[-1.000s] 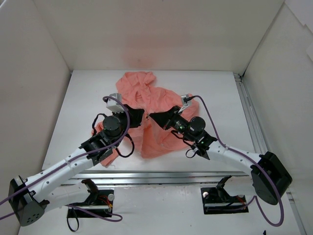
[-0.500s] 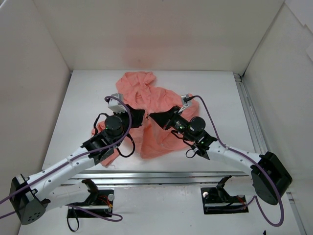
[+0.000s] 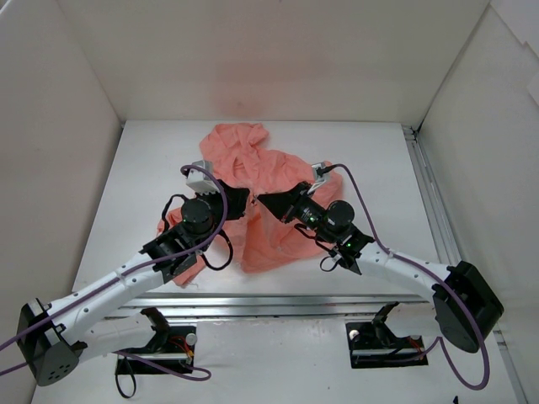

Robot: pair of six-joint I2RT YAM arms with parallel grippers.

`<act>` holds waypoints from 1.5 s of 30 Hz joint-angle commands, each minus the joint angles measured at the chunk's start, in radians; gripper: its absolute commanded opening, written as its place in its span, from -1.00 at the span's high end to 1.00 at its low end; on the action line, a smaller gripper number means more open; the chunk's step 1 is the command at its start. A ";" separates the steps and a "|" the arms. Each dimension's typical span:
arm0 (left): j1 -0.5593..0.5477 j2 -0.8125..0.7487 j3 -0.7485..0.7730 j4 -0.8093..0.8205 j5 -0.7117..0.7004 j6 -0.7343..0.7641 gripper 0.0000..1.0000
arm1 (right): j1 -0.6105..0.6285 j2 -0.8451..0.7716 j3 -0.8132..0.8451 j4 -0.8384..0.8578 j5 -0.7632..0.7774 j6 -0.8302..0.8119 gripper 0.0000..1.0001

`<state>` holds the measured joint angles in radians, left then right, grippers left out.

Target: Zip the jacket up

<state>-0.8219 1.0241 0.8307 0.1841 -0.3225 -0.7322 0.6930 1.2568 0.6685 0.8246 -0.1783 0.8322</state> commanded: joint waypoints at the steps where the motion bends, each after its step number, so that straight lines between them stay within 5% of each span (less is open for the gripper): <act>1: 0.000 -0.010 0.053 0.069 -0.007 0.019 1.00 | -0.003 -0.011 0.054 0.088 0.002 0.001 1.00; 45: 0.000 -0.047 0.016 0.072 0.046 0.016 1.00 | -0.013 -0.007 0.075 0.088 0.017 -0.004 1.00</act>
<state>-0.8219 1.0046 0.8303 0.1848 -0.2958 -0.7170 0.6868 1.2709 0.6891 0.8246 -0.1768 0.8314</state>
